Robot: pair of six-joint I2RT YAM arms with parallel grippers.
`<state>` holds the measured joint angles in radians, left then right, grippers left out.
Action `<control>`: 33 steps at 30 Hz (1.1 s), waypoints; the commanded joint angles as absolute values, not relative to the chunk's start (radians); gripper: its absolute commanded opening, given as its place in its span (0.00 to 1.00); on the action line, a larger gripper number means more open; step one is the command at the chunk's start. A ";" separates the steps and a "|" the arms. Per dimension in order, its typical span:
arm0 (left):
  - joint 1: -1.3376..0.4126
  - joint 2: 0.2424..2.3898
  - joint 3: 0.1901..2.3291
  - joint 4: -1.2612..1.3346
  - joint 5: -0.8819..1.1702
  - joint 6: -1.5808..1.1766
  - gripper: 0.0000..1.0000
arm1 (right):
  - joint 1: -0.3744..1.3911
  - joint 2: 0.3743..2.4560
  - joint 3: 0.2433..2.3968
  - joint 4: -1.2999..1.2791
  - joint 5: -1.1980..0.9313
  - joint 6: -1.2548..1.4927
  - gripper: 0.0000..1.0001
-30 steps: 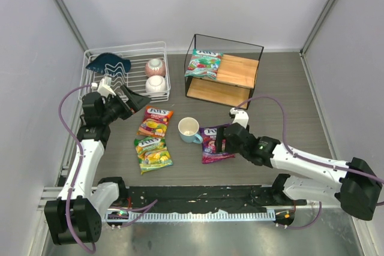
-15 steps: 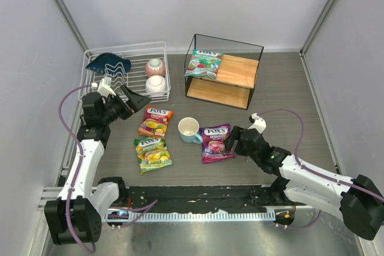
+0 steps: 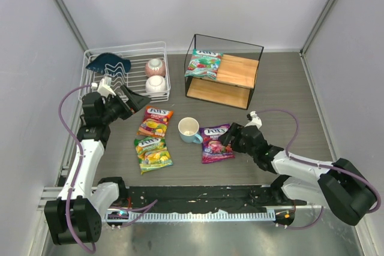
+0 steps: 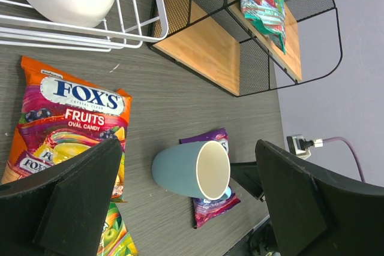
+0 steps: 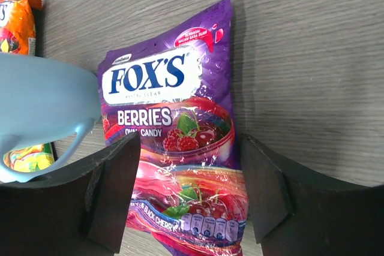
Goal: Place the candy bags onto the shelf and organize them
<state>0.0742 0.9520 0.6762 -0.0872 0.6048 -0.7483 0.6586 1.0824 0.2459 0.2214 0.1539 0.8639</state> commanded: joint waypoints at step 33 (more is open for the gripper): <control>0.081 0.956 0.683 -0.064 0.626 -0.744 1.00 | 0.632 1.074 0.249 0.231 0.100 0.807 0.77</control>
